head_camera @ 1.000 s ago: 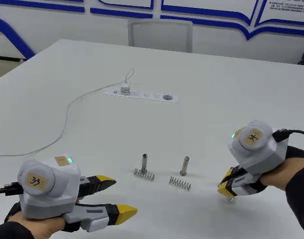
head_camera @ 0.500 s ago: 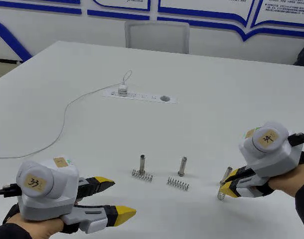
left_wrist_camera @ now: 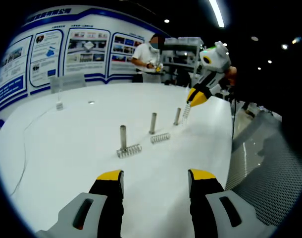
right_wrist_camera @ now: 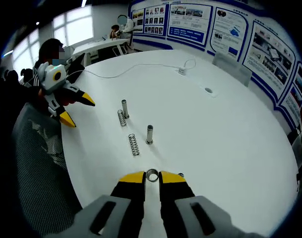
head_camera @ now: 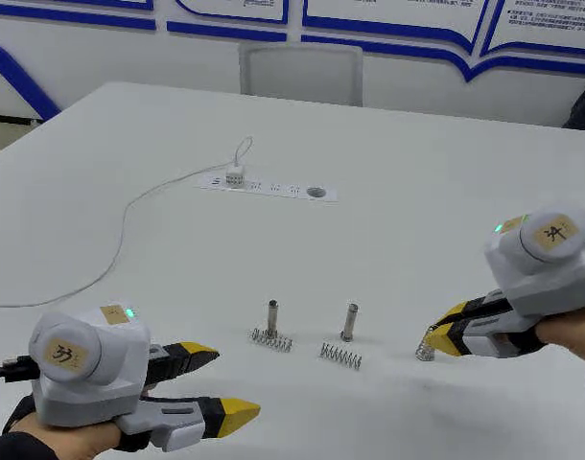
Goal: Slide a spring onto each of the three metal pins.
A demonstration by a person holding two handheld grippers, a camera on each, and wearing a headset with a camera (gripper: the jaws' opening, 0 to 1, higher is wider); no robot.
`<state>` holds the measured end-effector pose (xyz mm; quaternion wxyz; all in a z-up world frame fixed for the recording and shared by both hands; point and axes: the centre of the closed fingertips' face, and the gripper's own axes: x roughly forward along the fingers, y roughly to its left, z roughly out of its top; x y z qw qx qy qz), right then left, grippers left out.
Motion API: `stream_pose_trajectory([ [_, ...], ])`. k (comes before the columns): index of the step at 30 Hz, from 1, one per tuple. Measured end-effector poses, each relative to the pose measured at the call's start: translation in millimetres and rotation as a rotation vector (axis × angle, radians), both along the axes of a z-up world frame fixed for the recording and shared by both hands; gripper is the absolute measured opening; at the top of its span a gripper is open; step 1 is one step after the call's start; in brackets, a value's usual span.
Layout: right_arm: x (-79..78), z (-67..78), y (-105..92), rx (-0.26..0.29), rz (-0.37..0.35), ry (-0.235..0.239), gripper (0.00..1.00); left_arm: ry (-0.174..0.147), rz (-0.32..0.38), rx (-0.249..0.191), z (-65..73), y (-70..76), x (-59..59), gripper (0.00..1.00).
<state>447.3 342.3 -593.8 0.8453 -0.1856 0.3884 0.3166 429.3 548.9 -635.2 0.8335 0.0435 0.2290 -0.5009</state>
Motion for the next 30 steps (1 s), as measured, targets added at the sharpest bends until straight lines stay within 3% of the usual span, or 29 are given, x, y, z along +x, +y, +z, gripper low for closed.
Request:
stream_pose_trajectory([
  [9, 8.6, 26.0, -4.3, 0.008, -0.020, -0.050, 0.12, 0.001, 0.005, -0.006, 1.1, 0.9, 0.3, 0.54],
  [14, 16.0, 33.2, -13.2, 0.015, -0.053, -0.065, 0.12, 0.001, 0.008, -0.011, 1.8, 1.3, 0.8, 0.54],
  [20, 20.8, 31.0, -19.7, 0.007, -0.077, -0.062, 0.12, 0.002, 0.010, -0.013, 1.9, 1.6, 1.2, 0.54],
  [30, 23.2, 14.2, -23.5, -0.005, -0.101, -0.033, 0.12, 0.006, 0.011, -0.013, 0.7, 1.9, 0.9, 0.54],
])
